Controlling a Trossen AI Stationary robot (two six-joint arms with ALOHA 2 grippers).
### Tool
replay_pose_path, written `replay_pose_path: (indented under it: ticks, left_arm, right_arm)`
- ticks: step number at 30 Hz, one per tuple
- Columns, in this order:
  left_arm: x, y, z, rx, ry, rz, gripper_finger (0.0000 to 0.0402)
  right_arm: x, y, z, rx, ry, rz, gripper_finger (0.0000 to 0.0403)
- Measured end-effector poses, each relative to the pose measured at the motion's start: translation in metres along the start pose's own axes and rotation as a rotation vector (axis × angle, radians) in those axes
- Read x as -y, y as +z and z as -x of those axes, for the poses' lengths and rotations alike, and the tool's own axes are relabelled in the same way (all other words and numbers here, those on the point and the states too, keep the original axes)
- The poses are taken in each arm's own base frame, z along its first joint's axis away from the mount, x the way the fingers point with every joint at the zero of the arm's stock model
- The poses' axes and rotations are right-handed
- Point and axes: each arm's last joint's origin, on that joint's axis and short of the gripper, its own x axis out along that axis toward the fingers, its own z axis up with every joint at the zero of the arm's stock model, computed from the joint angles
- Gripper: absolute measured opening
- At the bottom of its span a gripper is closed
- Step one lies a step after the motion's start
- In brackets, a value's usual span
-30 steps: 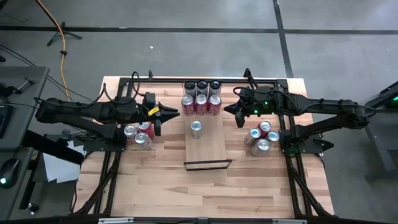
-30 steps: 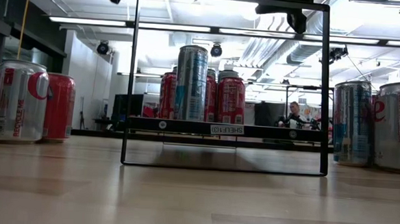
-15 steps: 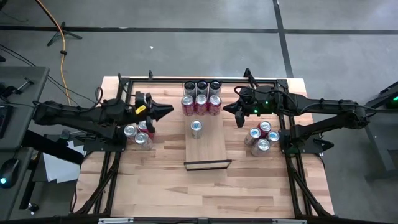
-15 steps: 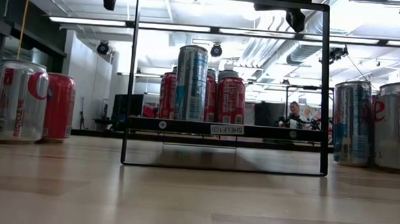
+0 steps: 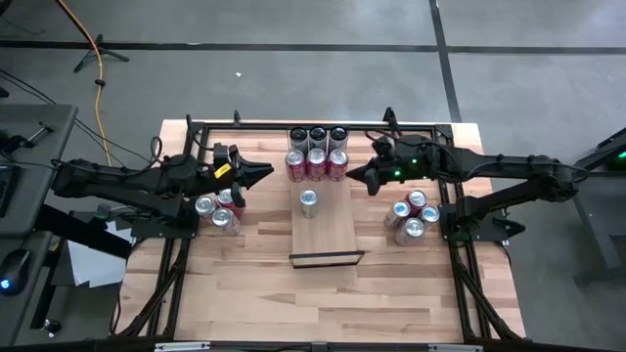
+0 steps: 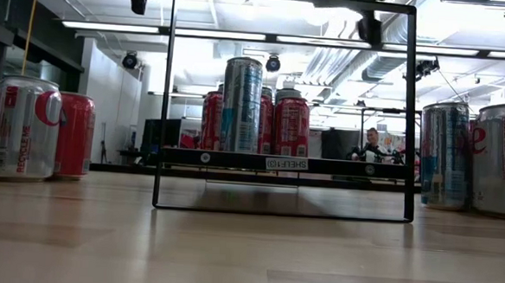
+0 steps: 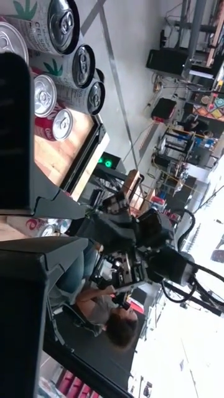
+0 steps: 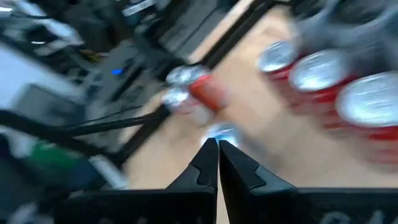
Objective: Place canned beverage on shelf
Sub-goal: Put the top left blue soda can on the shelf
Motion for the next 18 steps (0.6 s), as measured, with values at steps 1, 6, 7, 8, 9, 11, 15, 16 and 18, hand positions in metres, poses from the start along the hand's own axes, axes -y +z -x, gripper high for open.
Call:
replay_pose_path:
  ticks: [1, 6, 7, 8, 9, 11, 15, 16, 18]
  left_arm:
    - [0.000, 0.000, 0.000, 0.000, 0.000, 0.000, 0.0001]
    - [0.000, 0.000, 0.000, -0.001, 0.000, -0.001, 0.0001]
    - [0.000, 0.000, 0.000, 0.000, 0.000, 0.000, 0.0001]
    - [0.000, 0.000, 0.000, 0.000, 0.000, 0.000, 0.0001]
    - [0.000, 0.000, 0.000, 0.000, 0.000, 0.000, 0.0001]
    - [0.000, 0.000, 0.000, -0.001, 0.000, -0.001, 0.0000]
    - [0.000, 0.000, 0.000, -0.004, 0.002, -0.002, 0.0001]
    - [0.000, -0.001, 0.000, -0.006, 0.003, -0.003, 0.0001]
    - [0.000, -0.001, 0.000, -0.007, 0.003, -0.003, 0.0000]
  right_arm:
    - [-0.002, -0.002, -0.005, -0.024, 0.037, -0.020, 0.0000]
    - [-0.008, -0.023, -0.038, -0.213, 0.126, -0.115, 0.0000]
    - [-0.008, -0.028, -0.045, -0.254, 0.123, -0.120, 0.0000]
    - [-0.006, -0.034, -0.052, -0.284, 0.110, -0.118, 0.0000]
    - [-0.005, -0.039, -0.059, -0.306, 0.094, -0.118, 0.0000]
    - [-0.001, -0.047, -0.072, -0.338, 0.060, -0.133, 0.0000]
    - [0.009, -0.058, -0.093, -0.359, -0.003, -0.143, 0.0000]
    - [0.011, -0.060, -0.097, -0.351, -0.021, -0.142, 0.0000]
    - [0.014, -0.062, -0.103, -0.343, -0.051, -0.139, 0.0000]
